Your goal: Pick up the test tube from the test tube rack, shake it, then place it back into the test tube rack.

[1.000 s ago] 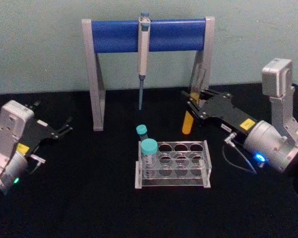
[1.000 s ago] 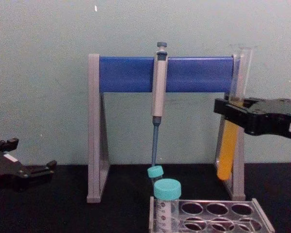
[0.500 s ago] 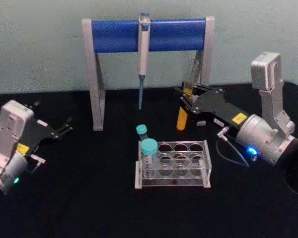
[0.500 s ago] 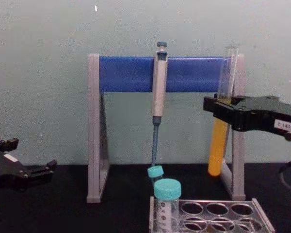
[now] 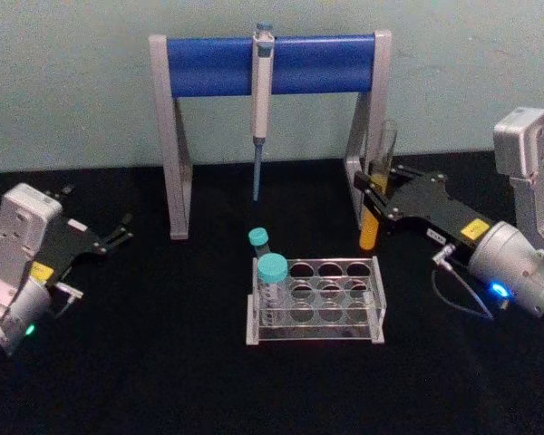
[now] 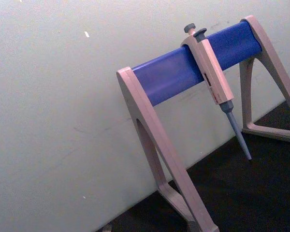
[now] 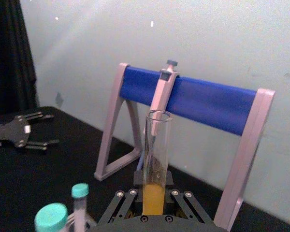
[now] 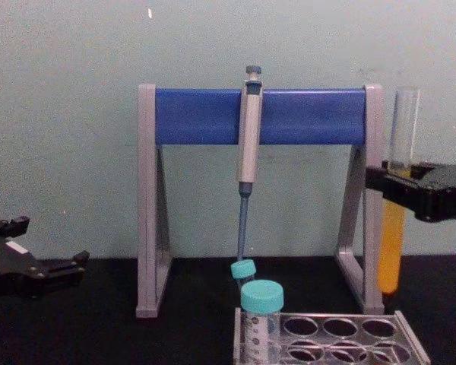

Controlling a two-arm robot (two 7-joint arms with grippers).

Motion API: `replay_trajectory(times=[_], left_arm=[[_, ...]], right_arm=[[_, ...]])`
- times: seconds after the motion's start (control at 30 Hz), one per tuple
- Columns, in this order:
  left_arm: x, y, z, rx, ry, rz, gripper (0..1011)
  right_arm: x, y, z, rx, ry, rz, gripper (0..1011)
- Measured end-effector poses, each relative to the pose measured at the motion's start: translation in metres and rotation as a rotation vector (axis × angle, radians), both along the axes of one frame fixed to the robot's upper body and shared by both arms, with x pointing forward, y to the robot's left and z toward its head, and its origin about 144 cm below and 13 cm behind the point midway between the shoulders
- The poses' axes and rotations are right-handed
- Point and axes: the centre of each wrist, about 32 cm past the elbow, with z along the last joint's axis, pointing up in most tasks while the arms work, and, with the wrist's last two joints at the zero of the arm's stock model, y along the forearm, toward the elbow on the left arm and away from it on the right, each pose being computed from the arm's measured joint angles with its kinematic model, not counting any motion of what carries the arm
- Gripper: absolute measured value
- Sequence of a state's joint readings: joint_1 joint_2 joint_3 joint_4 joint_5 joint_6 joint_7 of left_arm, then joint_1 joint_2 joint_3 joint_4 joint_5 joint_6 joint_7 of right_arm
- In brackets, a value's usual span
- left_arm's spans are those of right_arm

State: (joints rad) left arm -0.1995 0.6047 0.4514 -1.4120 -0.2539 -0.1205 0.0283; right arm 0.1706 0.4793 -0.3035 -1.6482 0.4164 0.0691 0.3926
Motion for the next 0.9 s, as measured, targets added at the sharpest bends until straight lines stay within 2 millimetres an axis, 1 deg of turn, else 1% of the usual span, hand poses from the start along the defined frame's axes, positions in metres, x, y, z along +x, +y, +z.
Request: replay_trajectory(times=[0.13, 0.37, 0.47, 0.63, 0.77, 0.9], left_arm=[[0.000, 0.000, 0.000, 0.000, 0.000, 0.000, 1001], [0.000, 0.000, 0.000, 0.000, 0.000, 0.000, 1001], [0.000, 0.000, 0.000, 0.000, 0.000, 0.000, 1001], [0.000, 0.000, 0.000, 0.000, 0.000, 0.000, 1001], [0.000, 0.000, 0.000, 0.000, 0.000, 0.000, 1001], [0.000, 0.000, 0.000, 0.000, 0.000, 0.000, 1002]], right_arm=[[-0.007, -0.002, -0.001, -0.003, 0.024, 0.029, 232], [-0.012, 0.006, -0.004, 0.010, 0.058, 0.119, 232], [-0.009, 0.014, -0.004, 0.024, 0.064, 0.160, 232], [-0.001, 0.024, -0.006, 0.043, 0.057, 0.178, 232], [0.006, 0.032, -0.007, 0.061, 0.046, 0.157, 232], [0.011, 0.034, -0.008, 0.062, 0.030, 0.112, 232]])
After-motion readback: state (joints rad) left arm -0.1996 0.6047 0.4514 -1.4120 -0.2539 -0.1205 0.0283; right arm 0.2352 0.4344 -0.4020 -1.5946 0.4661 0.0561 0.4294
